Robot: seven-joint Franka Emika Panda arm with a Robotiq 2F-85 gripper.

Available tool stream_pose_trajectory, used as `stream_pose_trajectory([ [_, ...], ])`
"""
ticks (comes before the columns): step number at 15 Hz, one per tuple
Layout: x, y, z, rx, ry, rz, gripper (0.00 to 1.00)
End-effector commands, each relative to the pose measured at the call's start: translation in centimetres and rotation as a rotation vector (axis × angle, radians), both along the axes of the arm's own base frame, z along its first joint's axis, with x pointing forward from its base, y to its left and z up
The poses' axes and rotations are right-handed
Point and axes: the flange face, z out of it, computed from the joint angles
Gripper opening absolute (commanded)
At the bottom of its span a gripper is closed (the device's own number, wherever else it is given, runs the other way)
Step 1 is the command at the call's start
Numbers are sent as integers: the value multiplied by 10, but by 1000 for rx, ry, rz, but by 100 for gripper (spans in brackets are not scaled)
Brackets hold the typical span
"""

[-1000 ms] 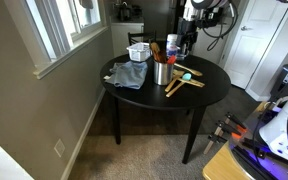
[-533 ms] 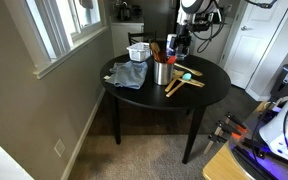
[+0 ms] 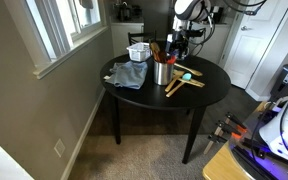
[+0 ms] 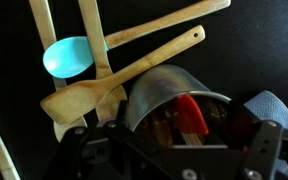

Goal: Take the plastic spoon out of the bucket

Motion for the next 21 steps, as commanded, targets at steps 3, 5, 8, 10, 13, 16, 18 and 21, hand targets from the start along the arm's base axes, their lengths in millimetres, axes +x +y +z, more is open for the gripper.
stream_pose_trajectory([
  [3,16,-4,-3,37,6,11,100],
  [5,20,-3,-4,38,-1,24,97],
  [8,23,0,-3,57,-11,55,72],
  [10,24,1,-3,73,-11,59,57],
  [13,21,3,0,119,11,89,38],
  [16,21,2,4,131,27,97,19],
  [18,21,2,7,133,34,102,7],
  [21,22,1,9,132,38,102,3],
])
